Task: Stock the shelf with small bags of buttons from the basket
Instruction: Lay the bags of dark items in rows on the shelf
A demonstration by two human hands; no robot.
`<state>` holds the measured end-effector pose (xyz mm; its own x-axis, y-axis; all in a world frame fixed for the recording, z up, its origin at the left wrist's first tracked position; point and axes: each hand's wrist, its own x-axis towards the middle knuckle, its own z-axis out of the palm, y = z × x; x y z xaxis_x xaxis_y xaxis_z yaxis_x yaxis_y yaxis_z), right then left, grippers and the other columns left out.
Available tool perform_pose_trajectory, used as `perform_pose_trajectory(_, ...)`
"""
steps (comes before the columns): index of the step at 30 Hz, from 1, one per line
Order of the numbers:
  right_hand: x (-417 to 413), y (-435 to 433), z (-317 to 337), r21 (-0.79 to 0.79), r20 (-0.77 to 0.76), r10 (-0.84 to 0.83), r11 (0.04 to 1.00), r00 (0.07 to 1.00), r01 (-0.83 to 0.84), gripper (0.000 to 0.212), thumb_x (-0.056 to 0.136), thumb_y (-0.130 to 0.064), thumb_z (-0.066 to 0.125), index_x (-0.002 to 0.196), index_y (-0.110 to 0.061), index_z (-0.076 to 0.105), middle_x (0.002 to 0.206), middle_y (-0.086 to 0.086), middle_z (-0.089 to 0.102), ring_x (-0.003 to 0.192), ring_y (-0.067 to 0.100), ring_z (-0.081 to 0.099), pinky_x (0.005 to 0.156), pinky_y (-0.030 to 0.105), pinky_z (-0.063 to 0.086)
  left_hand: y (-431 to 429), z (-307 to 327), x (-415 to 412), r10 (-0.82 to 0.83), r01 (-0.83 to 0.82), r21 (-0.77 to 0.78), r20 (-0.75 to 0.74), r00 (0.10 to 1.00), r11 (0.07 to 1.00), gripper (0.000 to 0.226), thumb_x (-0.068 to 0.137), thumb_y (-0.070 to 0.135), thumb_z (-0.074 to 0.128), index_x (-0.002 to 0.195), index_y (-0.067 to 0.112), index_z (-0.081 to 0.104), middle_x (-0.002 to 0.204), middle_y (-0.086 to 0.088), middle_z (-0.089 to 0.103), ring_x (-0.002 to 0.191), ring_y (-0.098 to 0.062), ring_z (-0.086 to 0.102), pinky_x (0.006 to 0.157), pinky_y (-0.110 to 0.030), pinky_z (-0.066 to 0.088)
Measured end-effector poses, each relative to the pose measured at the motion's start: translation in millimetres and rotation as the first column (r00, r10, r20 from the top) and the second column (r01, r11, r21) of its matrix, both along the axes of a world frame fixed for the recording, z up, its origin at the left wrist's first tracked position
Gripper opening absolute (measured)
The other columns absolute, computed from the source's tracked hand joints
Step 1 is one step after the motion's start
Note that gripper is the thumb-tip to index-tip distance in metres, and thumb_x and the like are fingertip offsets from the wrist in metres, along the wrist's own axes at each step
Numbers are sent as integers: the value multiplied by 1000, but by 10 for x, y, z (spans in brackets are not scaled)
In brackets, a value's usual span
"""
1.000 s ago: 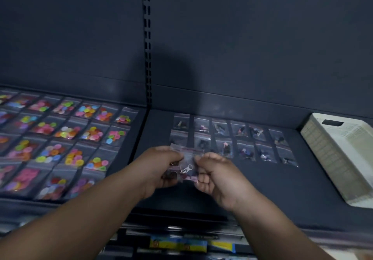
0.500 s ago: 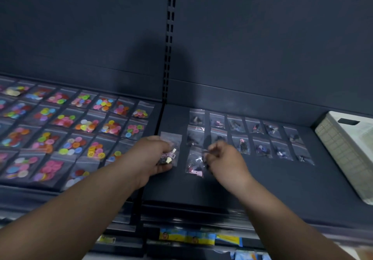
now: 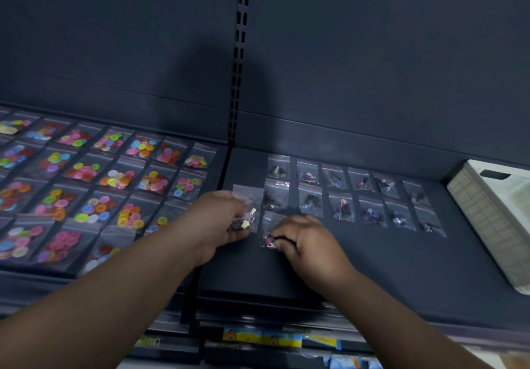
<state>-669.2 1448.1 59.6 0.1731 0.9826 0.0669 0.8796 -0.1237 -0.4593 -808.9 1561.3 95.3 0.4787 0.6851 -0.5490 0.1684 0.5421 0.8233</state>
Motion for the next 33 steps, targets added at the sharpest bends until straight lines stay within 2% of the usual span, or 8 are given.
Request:
perform_pose_trajectory(9, 53, 52, -9, 32, 25, 54, 998, 998, -55, 20, 85, -25, 53, 96, -23, 70, 99, -7, 66, 95, 15, 53, 84, 16, 33, -21, 46, 60, 11, -11, 19, 7, 1000, 1000, 20, 87, -7, 50, 86, 10, 61, 86, -10, 63, 75, -19, 61, 59, -28, 54)
perform_pose_trajectory(13, 56, 26, 5, 106, -120, -75, 990, 990, 88, 16, 88, -22, 56, 95, -20, 69, 95, -5, 65, 93, 9, 56, 84, 17, 40, -41, 82, 87, 7, -7, 47, 11, 1000, 999, 25, 86, -11, 47, 87, 9, 62, 85, -11, 61, 71, -18, 61, 59, -27, 54)
perform_pose_trajectory(15, 31, 16, 108, 125, -407, -215, 950, 888, 287, 10, 90, -16, 59, 91, -21, 67, 87, -7, 63, 80, -1, 56, 76, 11, 41, -60, 105, 110, -16, 15, 61, 25, 1000, 998, 29, 86, -14, 46, 87, 10, 62, 93, -12, 62, 75, -19, 62, 61, -27, 56)
perform_pose_trajectory(18, -33, 34, 282, 13, -802, -240, 908, 547, 418, 12, 89, -9, 60, 90, -21, 61, 75, -7, 61, 67, 0, 56, 66, 15, 44, -130, 140, 177, -67, 63, 72, 55, 996, 995, 28, 87, -13, 47, 90, 10, 62, 93, -12, 62, 73, -18, 61, 67, -29, 58)
perform_pose_trajectory(25, 57, -109, 342, -98, -888, -324, 828, 327, 552, 22, 84, 8, 59, 90, -13, 55, 65, 1, 55, 45, 6, 52, 46, 17, 40, -294, 55, 331, -217, 222, 269, -49, 975, 937, 23, 82, -4, 59, 96, 14, 64, 87, -2, 66, 70, -15, 60, 62, -27, 51)
perform_pose_trajectory(27, 161, -188, 287, -131, -845, -391, 813, 365, 568, 21, 84, 8, 59, 94, -10, 54, 63, 4, 55, 43, 8, 48, 46, 18, 39, -256, -32, 322, -234, 311, 467, -216, 948, 828, 26, 83, 4, 60, 104, 18, 62, 94, 2, 65, 76, -12, 61, 66, -25, 50)
perform_pose_trajectory(29, 254, -261, 195, -176, -714, -482, 825, 508, 537, 23, 84, 2, 61, 104, -7, 55, 64, 3, 60, 50, 9, 52, 55, 23, 43, -224, -95, 289, -237, 454, 624, -402, 884, 636, 29, 83, 12, 60, 110, 24, 61, 105, 7, 61, 91, -9, 58, 77, -23, 46)
perform_pose_trajectory(33, 313, -402, 118, -97, -207, -527, 849, 824, 519, 34, 86, -15, 61, 119, -17, 55, 103, -2, 63, 96, 18, 59, 83, 25, 44, -224, -174, 244, -177, 620, 727, -596, 784, 295, 31, 89, 21, 56, 120, 20, 58, 119, 4, 56, 111, -15, 46, 86, -20, 35)
